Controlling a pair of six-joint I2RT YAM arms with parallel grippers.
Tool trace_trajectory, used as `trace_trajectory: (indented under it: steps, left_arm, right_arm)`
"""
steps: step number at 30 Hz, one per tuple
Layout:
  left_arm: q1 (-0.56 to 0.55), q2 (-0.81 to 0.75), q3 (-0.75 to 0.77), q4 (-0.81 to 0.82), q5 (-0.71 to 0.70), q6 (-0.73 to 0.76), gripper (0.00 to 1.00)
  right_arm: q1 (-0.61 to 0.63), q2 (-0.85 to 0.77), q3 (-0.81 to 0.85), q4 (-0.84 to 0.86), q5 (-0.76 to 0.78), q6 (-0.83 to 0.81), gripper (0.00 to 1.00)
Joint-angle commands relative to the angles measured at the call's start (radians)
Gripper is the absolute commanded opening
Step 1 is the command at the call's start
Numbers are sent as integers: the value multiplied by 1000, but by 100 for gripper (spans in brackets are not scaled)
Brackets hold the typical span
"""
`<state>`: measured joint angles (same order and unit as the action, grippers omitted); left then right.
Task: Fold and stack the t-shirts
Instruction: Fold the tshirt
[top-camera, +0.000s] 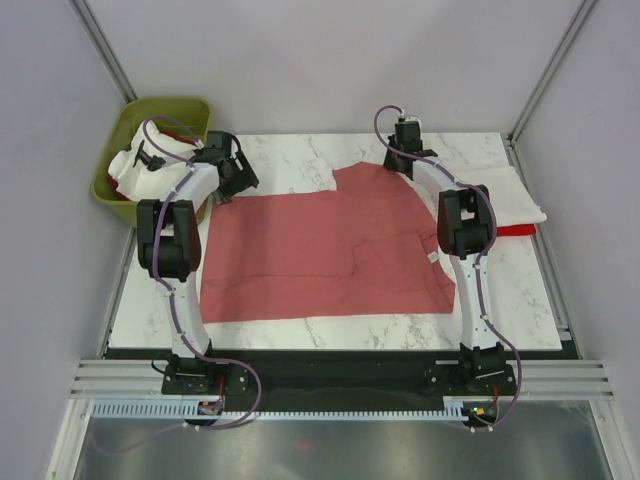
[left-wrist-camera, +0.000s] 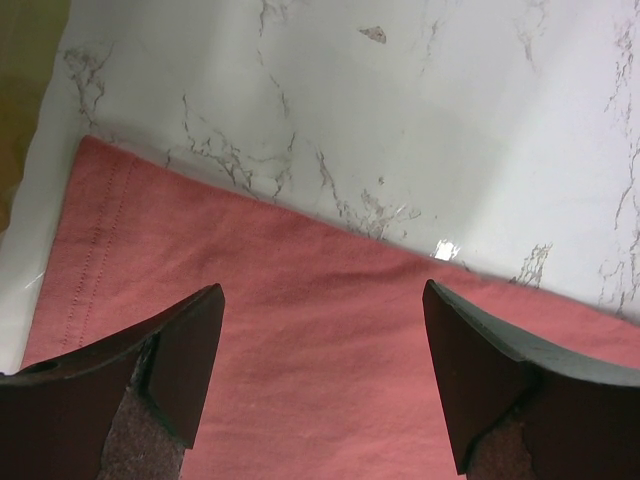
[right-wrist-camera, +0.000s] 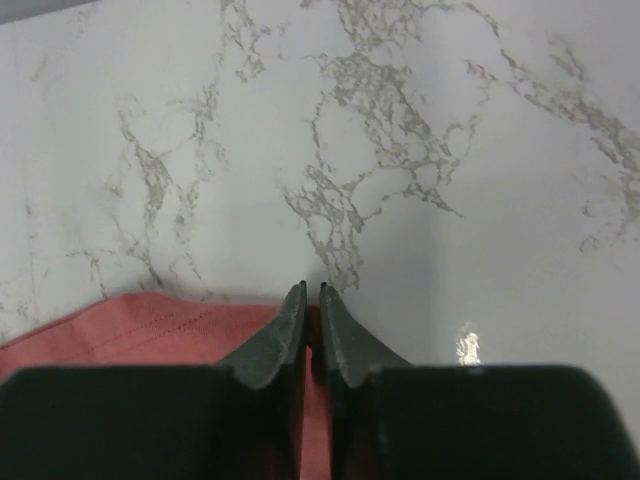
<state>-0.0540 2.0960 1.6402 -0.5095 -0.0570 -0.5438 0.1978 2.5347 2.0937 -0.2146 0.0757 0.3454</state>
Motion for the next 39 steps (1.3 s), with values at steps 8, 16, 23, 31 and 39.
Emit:
trace_trajectory:
  steps: [8, 16, 23, 31, 39]
  left_arm:
    - [29, 7, 52, -7, 26, 48, 88]
    - [26, 36, 87, -8, -27, 35, 85]
    - [-18, 64, 89, 60, -181, -21, 84]
    - [-46, 124, 90, 123, -372, -163, 81]
    - [-44, 160, 98, 163, -440, -237, 75]
  right_arm:
    - [-83, -47, -69, -46, 137, 95, 0]
    - [-104, -66, -132, -9, 122, 152, 0]
    - [-109, -166, -320, 124, 187, 193, 0]
    - [-107, -188, -369, 191, 153, 181, 0]
    - [-95, -205, -411, 259, 153, 167, 0]
